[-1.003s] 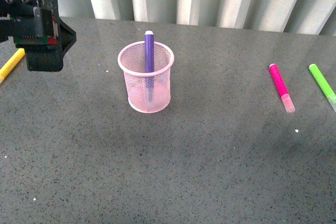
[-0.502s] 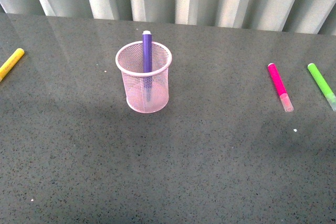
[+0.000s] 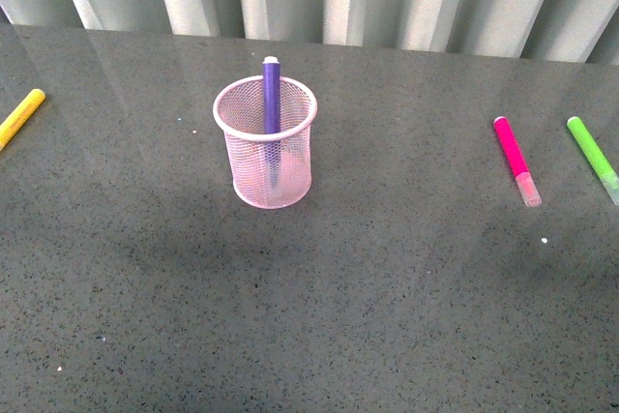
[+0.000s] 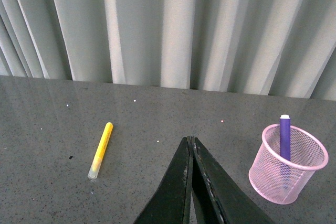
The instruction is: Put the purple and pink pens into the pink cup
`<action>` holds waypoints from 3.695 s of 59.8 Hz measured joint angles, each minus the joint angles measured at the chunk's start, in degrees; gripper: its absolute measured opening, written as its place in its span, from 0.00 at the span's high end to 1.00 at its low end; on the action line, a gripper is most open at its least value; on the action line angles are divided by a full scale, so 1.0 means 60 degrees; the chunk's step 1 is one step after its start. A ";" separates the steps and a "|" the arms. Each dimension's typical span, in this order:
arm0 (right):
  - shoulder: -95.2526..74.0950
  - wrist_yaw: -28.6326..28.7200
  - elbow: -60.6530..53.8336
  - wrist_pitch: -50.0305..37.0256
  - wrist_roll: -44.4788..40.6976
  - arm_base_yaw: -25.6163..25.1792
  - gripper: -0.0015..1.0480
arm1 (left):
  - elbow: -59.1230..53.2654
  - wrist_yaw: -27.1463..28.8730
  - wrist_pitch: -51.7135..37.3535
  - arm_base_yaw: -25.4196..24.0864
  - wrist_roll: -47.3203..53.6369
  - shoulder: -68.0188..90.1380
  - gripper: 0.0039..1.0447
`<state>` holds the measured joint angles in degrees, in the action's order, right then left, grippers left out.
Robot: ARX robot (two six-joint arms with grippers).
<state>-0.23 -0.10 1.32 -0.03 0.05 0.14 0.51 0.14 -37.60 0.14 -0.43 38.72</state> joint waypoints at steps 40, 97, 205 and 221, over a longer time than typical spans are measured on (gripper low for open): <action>0.0000 0.0000 0.0000 0.0000 0.0000 0.0000 0.07 | -0.0007 0.0000 0.3395 -0.0004 0.0000 -0.3617 0.97; 0.0000 0.0000 0.0000 0.0000 0.0000 0.0000 0.07 | 0.0000 -0.0022 0.6262 -0.0004 0.0000 -0.6415 0.76; -2.0174 0.0051 1.2652 0.2688 0.1774 0.0266 0.07 | 0.0000 -0.0022 0.6262 -0.0004 0.0029 -0.6419 0.06; -2.1074 -0.0069 1.3497 0.2885 0.1792 0.0463 0.07 | -0.0004 -0.0022 0.6262 -0.0004 0.0029 -0.6419 0.06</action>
<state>-126.67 -0.51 82.30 17.28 10.81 2.92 0.49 0.01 -0.03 0.12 -0.25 0.21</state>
